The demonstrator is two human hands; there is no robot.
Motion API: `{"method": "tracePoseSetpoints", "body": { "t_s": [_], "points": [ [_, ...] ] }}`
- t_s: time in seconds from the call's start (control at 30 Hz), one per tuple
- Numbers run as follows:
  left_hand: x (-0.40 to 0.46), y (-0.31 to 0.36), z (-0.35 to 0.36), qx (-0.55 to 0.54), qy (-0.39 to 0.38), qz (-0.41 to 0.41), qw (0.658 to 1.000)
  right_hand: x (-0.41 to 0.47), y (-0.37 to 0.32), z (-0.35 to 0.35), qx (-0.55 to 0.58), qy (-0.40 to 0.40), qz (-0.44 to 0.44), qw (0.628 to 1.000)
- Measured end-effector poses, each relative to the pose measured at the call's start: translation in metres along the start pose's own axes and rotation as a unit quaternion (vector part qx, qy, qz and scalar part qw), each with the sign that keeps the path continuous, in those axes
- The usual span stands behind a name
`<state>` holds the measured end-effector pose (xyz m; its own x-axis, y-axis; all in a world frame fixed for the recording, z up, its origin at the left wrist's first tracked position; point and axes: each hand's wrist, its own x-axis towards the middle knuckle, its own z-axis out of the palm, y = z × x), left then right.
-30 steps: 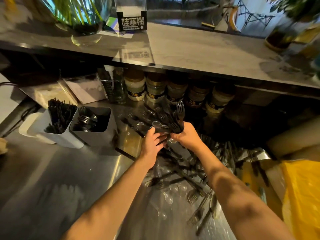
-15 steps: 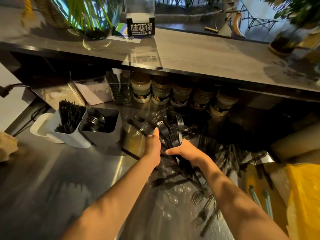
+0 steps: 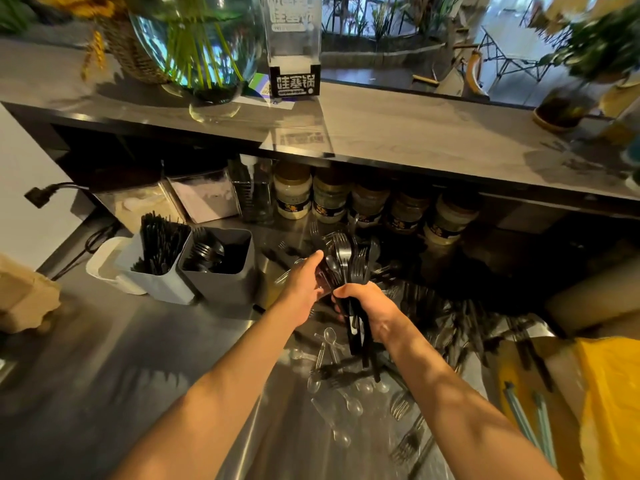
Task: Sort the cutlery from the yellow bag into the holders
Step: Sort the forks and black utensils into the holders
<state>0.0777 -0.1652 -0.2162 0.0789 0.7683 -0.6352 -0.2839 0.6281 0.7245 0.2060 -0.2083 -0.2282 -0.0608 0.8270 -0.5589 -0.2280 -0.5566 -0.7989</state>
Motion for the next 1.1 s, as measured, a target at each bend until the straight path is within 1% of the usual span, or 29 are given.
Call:
{"method": "tracePoseSetpoints", "body": {
  "t_s": [0.07,0.17,0.23,0.3,0.6,0.73,0.83,1.0,1.1],
  "points": [
    [-0.003,0.002,-0.004,-0.006,0.010,0.027,1.000,-0.001,-0.001,0.001,-0.012,0.017,-0.013,1.000],
    [-0.002,0.000,-0.013,0.070,0.063,0.155,0.984,-0.004,-0.001,0.004,-0.009,0.025,-0.027,0.999],
    [-0.003,0.000,-0.015,0.110,0.058,0.201,0.972,-0.006,0.000,0.007,-0.012,0.025,-0.039,0.999],
    [-0.006,0.000,-0.013,0.134,0.041,0.202,0.969,-0.006,0.000,0.008,-0.013,0.028,-0.046,0.998],
    [-0.008,-0.004,-0.016,0.158,0.069,0.177,0.969,-0.009,0.005,0.007,-0.077,0.038,-0.069,0.994],
    [-0.016,-0.001,-0.018,0.128,0.070,0.168,0.975,-0.014,0.007,0.012,-0.082,0.046,-0.058,0.994],
    [-0.024,0.008,-0.028,0.079,0.074,0.159,0.981,-0.012,0.009,0.019,-0.058,0.044,-0.046,0.996],
    [-0.041,0.033,-0.058,-0.061,0.090,0.196,0.975,-0.012,0.004,0.038,-0.026,0.036,-0.019,0.999],
    [-0.050,0.048,-0.083,-0.094,0.105,0.236,0.962,-0.015,-0.002,0.055,-0.019,0.018,-0.018,0.999]
  ]
}}
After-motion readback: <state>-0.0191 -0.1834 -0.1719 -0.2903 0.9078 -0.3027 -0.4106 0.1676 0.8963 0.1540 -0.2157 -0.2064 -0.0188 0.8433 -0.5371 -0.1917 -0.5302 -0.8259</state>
